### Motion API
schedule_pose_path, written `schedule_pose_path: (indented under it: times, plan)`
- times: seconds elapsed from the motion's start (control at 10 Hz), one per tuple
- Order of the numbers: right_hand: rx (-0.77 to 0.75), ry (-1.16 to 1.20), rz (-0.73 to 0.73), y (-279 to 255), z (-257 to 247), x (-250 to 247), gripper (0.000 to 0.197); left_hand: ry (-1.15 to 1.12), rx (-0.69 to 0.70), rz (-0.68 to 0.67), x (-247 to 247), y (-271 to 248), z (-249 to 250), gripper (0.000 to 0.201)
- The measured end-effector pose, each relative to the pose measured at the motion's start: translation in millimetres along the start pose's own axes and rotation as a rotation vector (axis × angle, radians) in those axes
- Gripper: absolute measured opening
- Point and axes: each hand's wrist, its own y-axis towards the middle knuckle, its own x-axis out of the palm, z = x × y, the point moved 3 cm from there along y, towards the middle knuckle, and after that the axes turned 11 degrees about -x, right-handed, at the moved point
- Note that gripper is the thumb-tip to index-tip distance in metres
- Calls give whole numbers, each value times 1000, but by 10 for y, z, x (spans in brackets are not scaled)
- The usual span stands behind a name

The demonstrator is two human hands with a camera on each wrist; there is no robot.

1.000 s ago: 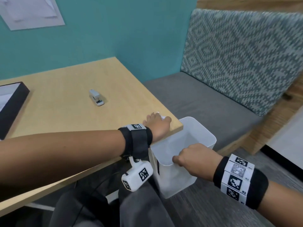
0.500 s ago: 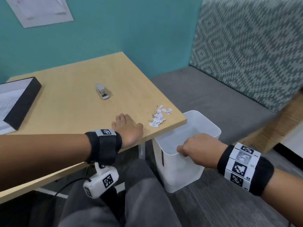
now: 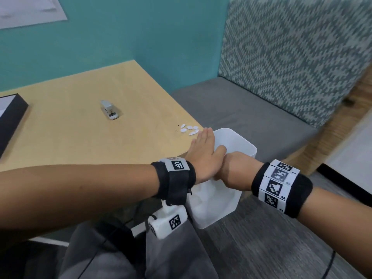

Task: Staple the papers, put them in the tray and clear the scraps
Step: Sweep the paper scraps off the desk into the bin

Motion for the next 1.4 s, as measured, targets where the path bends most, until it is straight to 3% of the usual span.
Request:
schedule_pose_path:
  times: [0.1, 0.2, 0.3, 0.4, 0.5, 0.6, 0.7, 0.8, 0.9, 1.0, 1.1, 1.2, 1.3, 1.4]
  plan:
    - [67, 33, -90, -35, 54, 99, 29, -19, -88, 139, -298, 269, -199, 46]
    - [53, 17, -91, -64, 66, 107, 32, 75, -297, 229, -684, 601, -540, 58]
    - [46, 22, -94, -61, 71, 128, 32, 346, -345, 112, -835, 770, -695, 50]
    - [46, 13, -92, -67, 83, 130, 31, 489, -282, 122, -648, 741, -573, 50]
    - [40, 3, -84, -49, 80, 150, 31, 421, -251, 115, -472, 704, -443, 74]
    - [44, 20, -70, -38, 76, 198, 33, 330, -144, 110, -228, 545, -239, 79]
    - [58, 0, -114, -38, 80, 275, 33, 319, 18, 22, 8, 233, 2, 75]
    - [74, 39, -104, -82, 103, 323, 33, 253, 86, -119, 136, 43, 130, 67]
    - [54, 55, 8, -118, 123, 331, 21, 145, 91, -176, 49, 21, 133, 66]
    - [102, 46, -95, -155, 158, 427, 30, 189, 19, 6, -140, 205, 9, 65]
    - [98, 19, -91, -187, 167, 424, 36, 289, -181, 55, -254, 366, -173, 73]
    - [102, 26, -94, -176, 169, 464, 35, 345, -198, 53, -186, 345, -163, 71]
    - [121, 49, -81, -161, 193, 498, 30, 396, -27, 10, -10, 234, -69, 69]
    - [133, 108, -70, -152, 191, 562, 30, 418, 123, -165, 41, 85, -24, 64]
